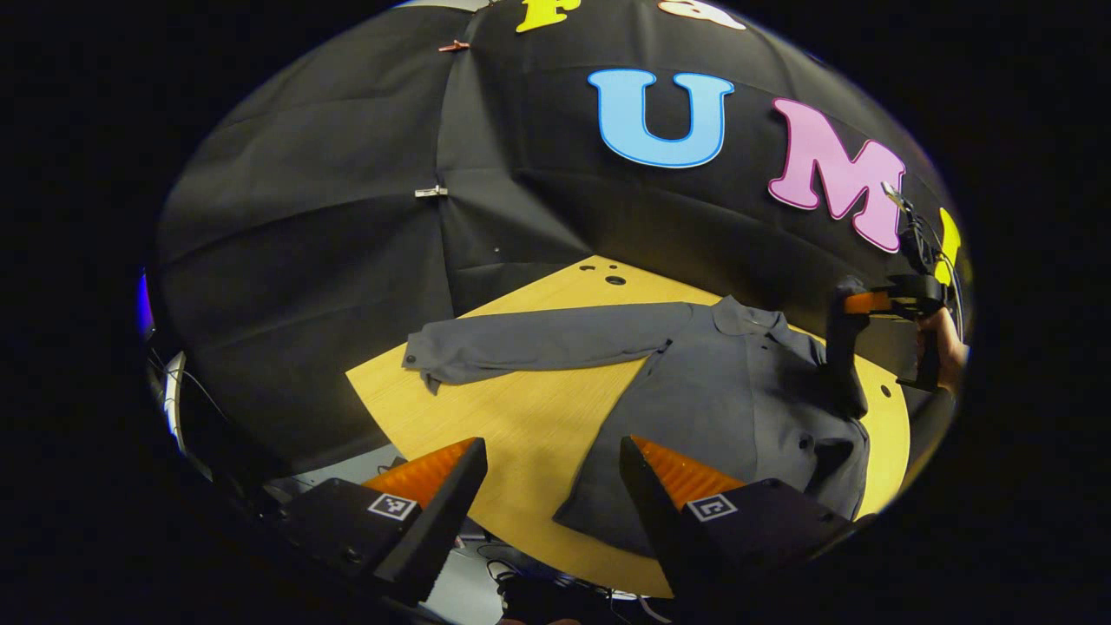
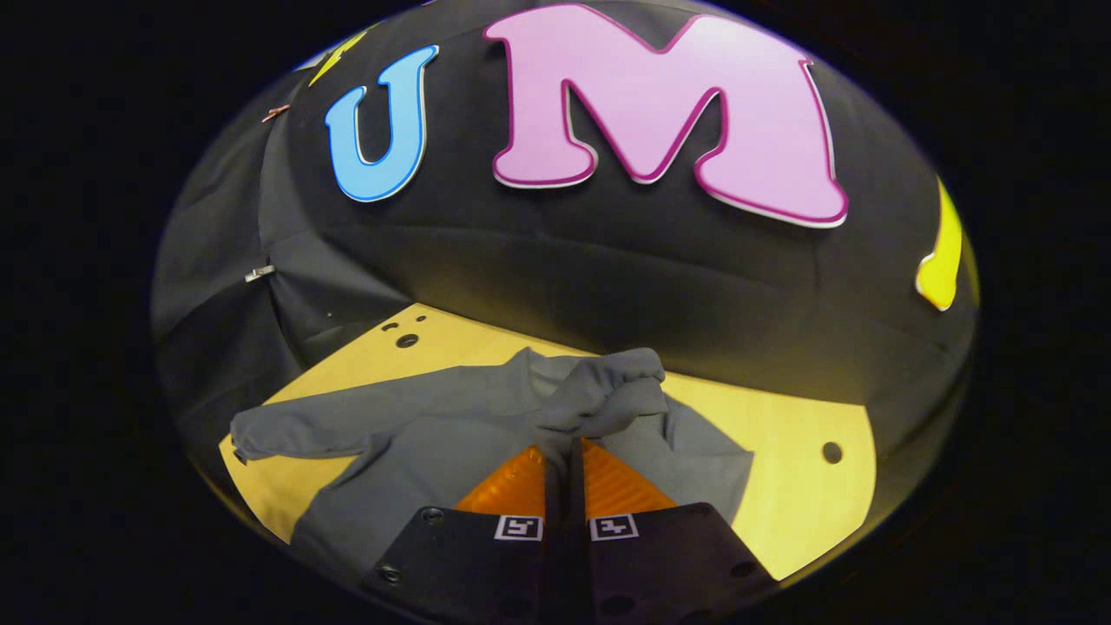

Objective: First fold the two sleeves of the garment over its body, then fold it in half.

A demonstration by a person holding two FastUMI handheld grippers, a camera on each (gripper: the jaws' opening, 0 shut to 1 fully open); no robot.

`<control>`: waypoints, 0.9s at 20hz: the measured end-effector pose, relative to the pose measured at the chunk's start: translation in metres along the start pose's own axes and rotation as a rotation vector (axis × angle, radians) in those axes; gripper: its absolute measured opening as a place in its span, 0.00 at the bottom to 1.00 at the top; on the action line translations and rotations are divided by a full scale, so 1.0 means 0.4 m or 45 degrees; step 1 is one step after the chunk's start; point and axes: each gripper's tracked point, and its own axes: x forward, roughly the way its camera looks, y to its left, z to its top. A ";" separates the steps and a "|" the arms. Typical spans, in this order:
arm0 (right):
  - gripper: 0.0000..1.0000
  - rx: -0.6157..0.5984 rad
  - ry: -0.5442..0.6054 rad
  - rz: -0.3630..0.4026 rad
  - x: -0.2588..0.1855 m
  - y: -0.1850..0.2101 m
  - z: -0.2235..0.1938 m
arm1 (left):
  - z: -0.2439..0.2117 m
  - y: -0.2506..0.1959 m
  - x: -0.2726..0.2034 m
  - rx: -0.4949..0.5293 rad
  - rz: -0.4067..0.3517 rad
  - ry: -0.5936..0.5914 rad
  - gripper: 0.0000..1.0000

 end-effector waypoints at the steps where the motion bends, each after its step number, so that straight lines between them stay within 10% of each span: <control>1: 0.05 0.035 0.012 0.041 0.023 0.037 -0.010 | -0.007 0.011 -0.003 -0.006 0.015 0.007 0.97; 14: 0.05 0.429 0.160 0.278 0.182 0.262 -0.140 | -0.059 0.035 -0.026 -0.087 0.140 0.085 0.97; 18: 0.22 0.507 0.182 0.374 0.166 0.335 -0.148 | -0.052 0.030 -0.018 -0.170 0.147 0.098 0.97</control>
